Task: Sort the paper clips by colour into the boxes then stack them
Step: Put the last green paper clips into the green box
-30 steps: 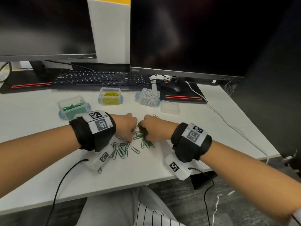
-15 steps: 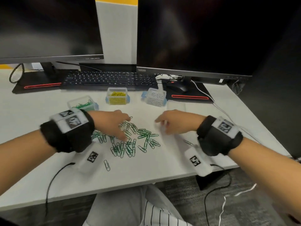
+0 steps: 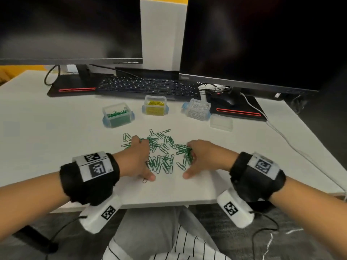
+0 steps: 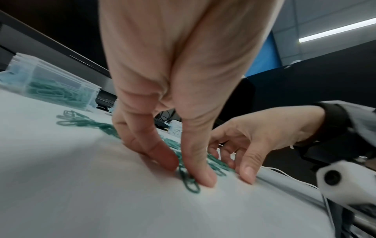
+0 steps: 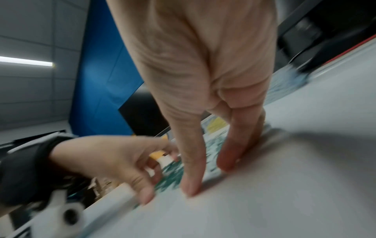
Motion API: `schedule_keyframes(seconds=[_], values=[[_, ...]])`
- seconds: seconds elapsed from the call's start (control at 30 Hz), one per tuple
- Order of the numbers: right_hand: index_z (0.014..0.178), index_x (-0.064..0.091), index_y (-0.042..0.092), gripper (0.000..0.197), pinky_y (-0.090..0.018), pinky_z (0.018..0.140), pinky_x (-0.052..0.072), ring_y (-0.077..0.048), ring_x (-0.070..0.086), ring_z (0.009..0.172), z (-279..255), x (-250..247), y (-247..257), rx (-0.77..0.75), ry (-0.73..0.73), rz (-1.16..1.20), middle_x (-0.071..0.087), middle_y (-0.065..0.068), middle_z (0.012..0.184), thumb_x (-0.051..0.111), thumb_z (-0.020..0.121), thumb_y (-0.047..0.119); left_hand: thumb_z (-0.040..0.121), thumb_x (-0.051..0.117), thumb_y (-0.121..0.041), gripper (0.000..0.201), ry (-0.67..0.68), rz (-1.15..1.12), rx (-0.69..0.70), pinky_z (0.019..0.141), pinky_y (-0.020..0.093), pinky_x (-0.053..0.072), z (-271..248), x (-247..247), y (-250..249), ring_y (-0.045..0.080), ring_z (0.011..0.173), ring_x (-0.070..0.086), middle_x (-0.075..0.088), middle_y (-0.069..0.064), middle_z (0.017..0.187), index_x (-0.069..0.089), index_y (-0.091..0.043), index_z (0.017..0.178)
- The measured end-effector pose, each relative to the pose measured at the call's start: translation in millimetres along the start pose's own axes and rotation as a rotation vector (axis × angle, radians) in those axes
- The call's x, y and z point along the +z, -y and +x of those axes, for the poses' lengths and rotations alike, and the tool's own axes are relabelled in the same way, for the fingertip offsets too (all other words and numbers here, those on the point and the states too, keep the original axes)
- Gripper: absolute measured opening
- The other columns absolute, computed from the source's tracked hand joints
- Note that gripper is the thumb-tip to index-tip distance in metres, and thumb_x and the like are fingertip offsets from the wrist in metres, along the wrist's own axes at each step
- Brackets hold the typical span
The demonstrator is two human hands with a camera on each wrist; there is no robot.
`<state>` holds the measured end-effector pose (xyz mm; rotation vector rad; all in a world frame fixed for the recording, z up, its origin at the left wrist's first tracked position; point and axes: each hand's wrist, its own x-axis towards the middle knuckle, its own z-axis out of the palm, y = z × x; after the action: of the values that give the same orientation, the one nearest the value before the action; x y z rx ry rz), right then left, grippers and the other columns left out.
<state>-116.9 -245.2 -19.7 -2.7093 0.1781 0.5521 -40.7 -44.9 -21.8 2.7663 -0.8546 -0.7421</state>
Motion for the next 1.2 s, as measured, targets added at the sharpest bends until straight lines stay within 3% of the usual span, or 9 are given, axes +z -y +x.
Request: schedule_keyframes(seconds=[0.1, 0.2, 0.3, 0.37, 0.43, 0.6, 0.8, 0.9, 1.2], values=[[0.109, 0.058, 0.013, 0.057, -0.014, 0.060, 0.038, -0.016, 0.055, 0.089, 26.4, 6.4, 31.9, -0.104, -0.026, 0.001, 0.064, -0.002, 0.108, 0.086, 0.066, 0.039, 0.066, 0.085, -0.037, 0.087, -0.035, -0.018, 0.010, 0.098, 0.039, 0.046, 13.3, -4.6, 0.2, 0.028, 0.108, 0.052, 0.028, 0.010, 0.128, 0.033, -0.010, 0.130], [0.101, 0.056, 0.016, 0.048, -0.014, 0.056, 0.036, -0.017, 0.054, 0.085, 47.6, -2.2, 51.7, -0.141, -0.057, -0.026, 0.061, -0.002, 0.099, 0.085, 0.068, 0.036, 0.066, 0.085, -0.036, 0.090, -0.095, 0.003, 0.006, 0.096, 0.039, 0.047, 24.2, -12.4, 4.1, 0.029, 0.106, 0.052, 0.026, 0.011, 0.128, 0.031, -0.009, 0.132], [0.130, 0.043, 0.013, 0.090, -0.031, 0.082, 0.051, -0.027, 0.055, 0.104, 59.2, -24.1, 44.1, -0.069, -0.007, -0.087, 0.048, -0.006, 0.121, 0.087, 0.060, 0.049, 0.062, 0.084, -0.046, 0.102, -0.096, 0.070, -0.046, 0.097, 0.040, 0.046, 26.6, -30.5, 24.1, 0.030, 0.110, 0.051, 0.020, 0.013, 0.134, 0.025, -0.008, 0.135], [0.149, 0.019, 0.016, 0.123, -0.041, 0.103, 0.042, -0.031, 0.043, 0.124, 62.4, -37.8, 33.6, 0.000, 0.090, -0.237, 0.030, -0.008, 0.139, 0.086, 0.055, 0.058, 0.057, 0.082, -0.059, 0.114, -0.022, 0.144, -0.111, 0.094, 0.038, 0.049, 24.2, -41.4, 43.4, 0.027, 0.107, 0.054, 0.016, 0.015, 0.141, 0.020, -0.007, 0.138], [0.152, 0.010, 0.019, 0.131, -0.043, 0.108, 0.036, -0.031, 0.035, 0.132, 65.1, -44.8, 32.5, 0.015, 0.143, -0.333, 0.024, -0.007, 0.145, 0.085, 0.053, 0.061, 0.054, 0.079, -0.066, 0.120, 0.057, 0.185, -0.146, 0.093, 0.036, 0.050, 21.7, -43.0, 53.1, 0.024, 0.105, 0.056, 0.017, 0.017, 0.145, 0.019, -0.006, 0.139], [0.135, 0.037, 0.028, 0.106, -0.044, 0.103, 0.042, -0.026, 0.045, 0.115, 87.8, -38.3, 65.6, -0.126, 0.193, -0.338, 0.036, -0.001, 0.123, 0.086, 0.047, 0.062, 0.061, 0.081, -0.055, 0.096, 0.036, 0.101, -0.060, 0.083, 0.027, 0.045, 29.0, -33.8, 41.2, 0.020, 0.097, 0.047, 0.030, 0.009, 0.128, 0.032, -0.008, 0.130], [0.126, 0.048, 0.015, 0.080, -0.024, 0.080, 0.042, -0.016, 0.050, 0.097, 101.6, -28.3, 92.0, -0.355, 0.089, -0.291, 0.052, 0.000, 0.110, 0.087, 0.062, 0.043, 0.062, 0.086, -0.042, 0.071, -0.068, 0.026, 0.033, 0.079, 0.024, 0.047, 41.8, -36.1, 36.4, 0.017, 0.093, 0.050, 0.046, 0.005, 0.106, 0.051, -0.012, 0.116], [0.124, 0.051, 0.012, 0.068, -0.025, 0.081, 0.042, -0.018, 0.052, 0.098, 108.0, -29.0, 92.3, -0.368, 0.031, -0.257, 0.058, -0.004, 0.116, 0.084, 0.070, 0.036, 0.068, 0.083, -0.031, 0.045, -0.131, -0.014, 0.041, 0.069, 0.025, 0.046, 48.1, -38.9, 39.5, 0.017, 0.084, 0.056, 0.063, 0.005, 0.097, 0.063, -0.008, 0.101], [0.101, 0.068, 0.004, 0.027, -0.025, 0.066, 0.044, -0.018, 0.055, 0.079, 133.2, -37.3, 101.1, -0.349, -0.101, -0.098, 0.067, -0.009, 0.095, 0.074, 0.080, 0.021, 0.081, 0.068, -0.012, 0.016, -0.272, -0.136, -0.023, 0.064, 0.028, 0.047, 57.2, -53.3, 48.5, 0.022, 0.077, 0.056, 0.062, 0.011, 0.087, 0.062, -0.001, 0.091]])
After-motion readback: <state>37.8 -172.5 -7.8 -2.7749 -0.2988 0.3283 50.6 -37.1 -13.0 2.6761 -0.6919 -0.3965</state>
